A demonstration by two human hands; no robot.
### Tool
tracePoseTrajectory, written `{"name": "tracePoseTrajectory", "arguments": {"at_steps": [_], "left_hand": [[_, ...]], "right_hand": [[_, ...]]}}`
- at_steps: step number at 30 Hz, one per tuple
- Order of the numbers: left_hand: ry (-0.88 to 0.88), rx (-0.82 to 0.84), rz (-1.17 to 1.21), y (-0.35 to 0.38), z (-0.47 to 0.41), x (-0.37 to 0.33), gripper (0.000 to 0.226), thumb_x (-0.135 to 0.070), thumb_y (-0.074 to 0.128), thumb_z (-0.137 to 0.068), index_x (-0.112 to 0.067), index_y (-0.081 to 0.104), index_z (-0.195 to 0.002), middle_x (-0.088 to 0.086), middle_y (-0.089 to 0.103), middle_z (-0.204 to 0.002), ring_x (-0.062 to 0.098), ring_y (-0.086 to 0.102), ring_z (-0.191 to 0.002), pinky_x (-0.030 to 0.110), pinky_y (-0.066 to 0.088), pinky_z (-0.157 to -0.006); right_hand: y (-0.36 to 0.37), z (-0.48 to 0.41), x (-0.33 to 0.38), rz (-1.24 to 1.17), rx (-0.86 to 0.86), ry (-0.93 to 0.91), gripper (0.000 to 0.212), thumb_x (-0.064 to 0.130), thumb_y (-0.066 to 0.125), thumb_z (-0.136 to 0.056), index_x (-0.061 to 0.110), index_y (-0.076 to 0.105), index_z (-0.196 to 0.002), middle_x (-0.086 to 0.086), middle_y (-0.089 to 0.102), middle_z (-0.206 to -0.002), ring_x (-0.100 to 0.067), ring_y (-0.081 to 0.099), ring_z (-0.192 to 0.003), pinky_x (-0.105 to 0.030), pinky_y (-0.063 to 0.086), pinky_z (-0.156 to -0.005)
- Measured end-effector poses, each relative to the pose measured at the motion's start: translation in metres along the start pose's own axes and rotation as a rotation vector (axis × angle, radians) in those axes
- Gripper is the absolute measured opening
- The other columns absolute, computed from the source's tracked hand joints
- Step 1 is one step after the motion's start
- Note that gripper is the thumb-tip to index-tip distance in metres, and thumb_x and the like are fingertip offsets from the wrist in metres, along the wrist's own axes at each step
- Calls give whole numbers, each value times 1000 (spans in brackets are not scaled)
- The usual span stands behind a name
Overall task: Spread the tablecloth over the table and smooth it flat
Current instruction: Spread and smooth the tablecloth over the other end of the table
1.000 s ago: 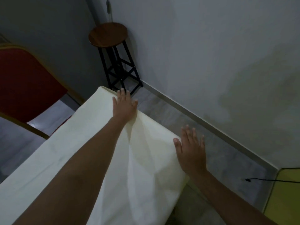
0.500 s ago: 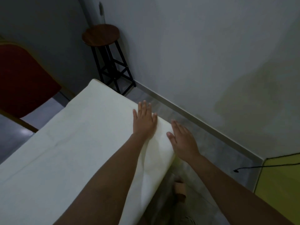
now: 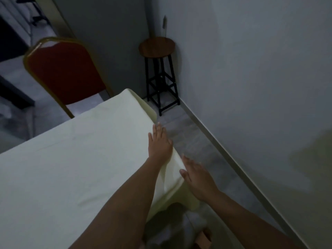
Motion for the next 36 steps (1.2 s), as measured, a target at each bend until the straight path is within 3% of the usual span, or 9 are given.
{"name": "tracePoseTrajectory", "arguments": {"at_steps": [3,9,16,20,26,36], "left_hand": [[-22,21,-12,-3,-3,-1,60,-27,26,-100,-8,4,-152,9,-11,-160,23,-16,-147,44,-6,-119],[-220,-85,130,-15,-18,27,58,-29,22,-102,-12,0,-153,9,-6,-161,23,-8,-148,42,-6,-119],[-296,-105,64,-38,-72,48,57,-35,15,-103,-10,-1,-152,8,-4,-161,22,-6,-148,44,-4,-120],[-326,-152,7,-55,-102,50,56,-36,14,-103,-12,1,-152,7,-3,-161,22,-6,-149,43,-7,-118],[-446,-188,-4,-64,-154,52,58,-38,14,-103,-11,1,-153,8,-1,-161,24,-4,-149,44,-4,-119],[-736,-203,-37,-67,-197,54,58,-33,20,-103,-11,-1,-152,8,-3,-161,25,-4,-148,45,2,-120]], "right_hand": [[-3,-9,-7,-22,58,-31,72,62,4,-91,22,18,-150,2,24,-157,-12,23,-143,-34,15,-118],[-24,-66,-36,-21,71,-6,51,36,29,-102,12,32,-146,-6,31,-154,-17,28,-142,-32,21,-116],[-51,-133,-65,162,82,-6,63,41,18,-93,10,27,-147,-10,24,-156,-24,24,-143,-38,20,-117],[-61,-171,-75,239,113,-13,54,31,29,-100,12,18,-150,-7,13,-159,-23,12,-146,-40,10,-117],[-79,-250,-77,301,222,-128,57,32,31,-100,11,14,-150,-8,11,-160,-23,11,-146,-41,6,-117],[-92,-389,-70,286,529,-320,62,39,34,-99,6,19,-149,-11,20,-157,-26,29,-140,-37,27,-113]]}}
Point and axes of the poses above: each hand's wrist, its own z-axis away from the middle knuckle, its own y-axis out of the palm, x = y × z, the point moved 5 cm from there along -z, towards the middle knuckle
